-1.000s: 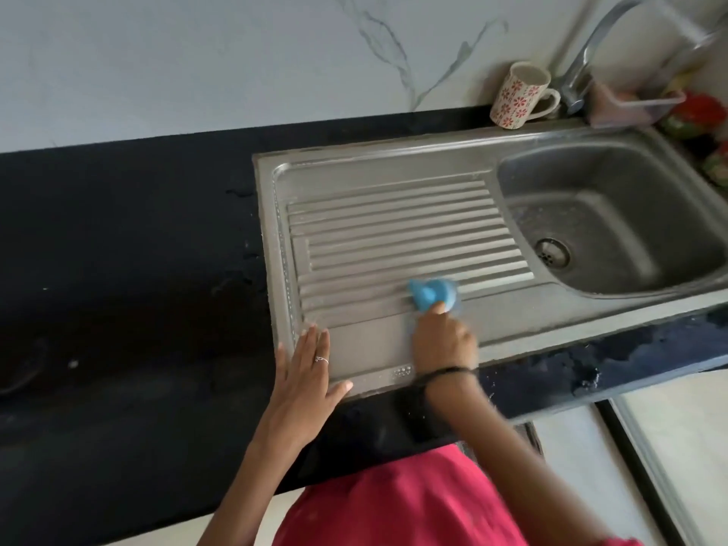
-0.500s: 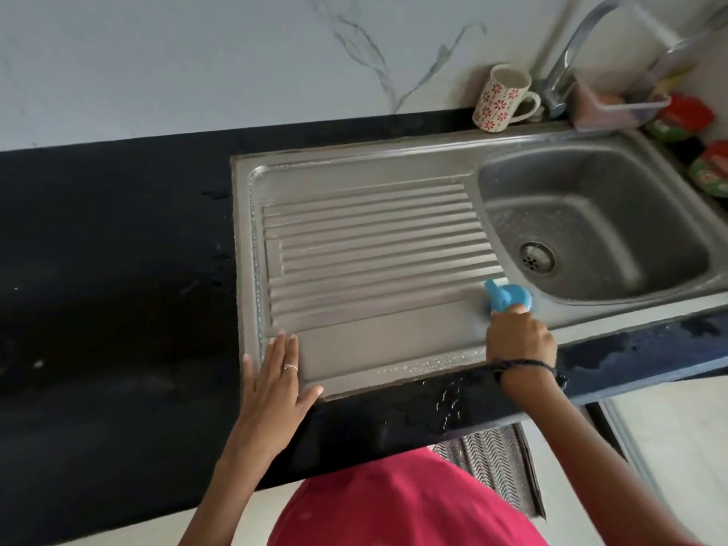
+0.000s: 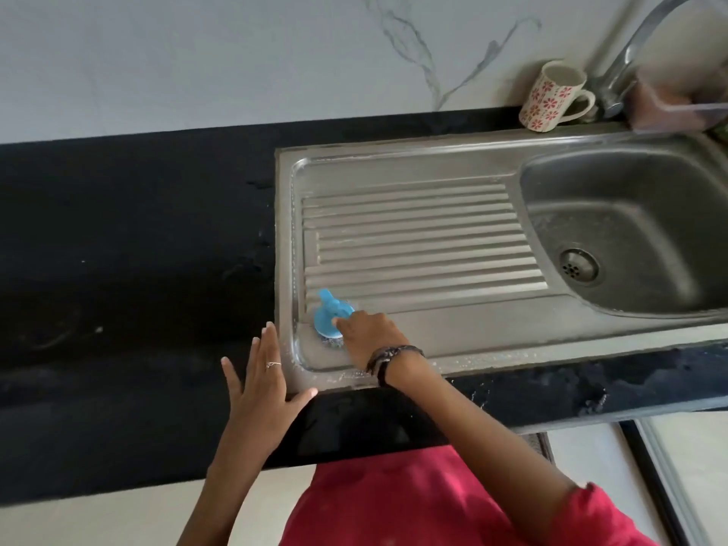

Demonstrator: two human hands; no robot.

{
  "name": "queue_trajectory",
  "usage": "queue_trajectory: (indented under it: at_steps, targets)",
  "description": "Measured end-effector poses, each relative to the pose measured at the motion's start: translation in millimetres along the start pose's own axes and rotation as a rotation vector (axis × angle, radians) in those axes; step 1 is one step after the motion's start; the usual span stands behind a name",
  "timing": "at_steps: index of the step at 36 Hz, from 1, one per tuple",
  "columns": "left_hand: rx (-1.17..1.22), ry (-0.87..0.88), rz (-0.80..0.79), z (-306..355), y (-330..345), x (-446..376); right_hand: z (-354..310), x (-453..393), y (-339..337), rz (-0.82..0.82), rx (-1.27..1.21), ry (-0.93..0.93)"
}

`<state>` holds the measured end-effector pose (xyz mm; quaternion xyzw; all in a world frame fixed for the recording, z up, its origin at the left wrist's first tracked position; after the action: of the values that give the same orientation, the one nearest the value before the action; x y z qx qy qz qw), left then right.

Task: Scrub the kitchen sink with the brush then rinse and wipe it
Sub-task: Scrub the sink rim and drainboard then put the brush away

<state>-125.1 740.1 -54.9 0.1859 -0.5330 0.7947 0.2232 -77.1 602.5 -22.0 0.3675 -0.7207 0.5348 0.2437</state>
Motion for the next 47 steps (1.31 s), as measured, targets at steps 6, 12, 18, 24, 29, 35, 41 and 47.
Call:
queue_trajectory:
  at_steps: [6,12,18,24,29,35,41,47]
  targets:
    - [-0.03,0.058,-0.075,-2.8,7.4,-3.3,69.4,47.7,5.4,-0.054,0.039,0.162]
    - [-0.072,0.148,-0.123,3.9,15.6,-6.4,80.3,57.6,2.0,-0.006,0.037,0.268]
    - [-0.13,0.171,-0.11,13.1,21.8,-6.6,10.8,43.2,12.9,0.0,-0.153,0.13]
    - [-0.11,0.17,-0.104,28.8,25.8,-5.3,60.1,58.4,14.7,0.134,-0.37,0.3]
    - [-0.103,0.159,-0.141,51.5,37.0,-7.0,168.2,84.2,-2.6,0.158,-0.154,0.518]
    - [-0.125,0.149,-0.158,83.5,52.9,-8.5,192.8,89.1,0.6,0.151,-0.123,0.522]
    - [-0.055,0.15,-0.139,115.3,61.3,-6.6,115.5,73.9,27.2,0.184,-0.339,0.263]
    - [-0.046,0.065,-0.148,129.1,69.3,-4.8,206.4,100.4,13.4,0.281,-0.423,0.383]
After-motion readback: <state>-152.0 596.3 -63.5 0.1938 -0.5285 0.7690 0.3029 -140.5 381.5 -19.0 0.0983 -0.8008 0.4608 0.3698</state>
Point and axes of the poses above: each hand's wrist, its own x-axis away from the middle knuckle, its own y-axis out of the palm, z = x × y, the point moved 7 cm from there along -x, towards the middle knuckle, and after that the axes turned 15 degrees about -z, right-handed, at the moved point
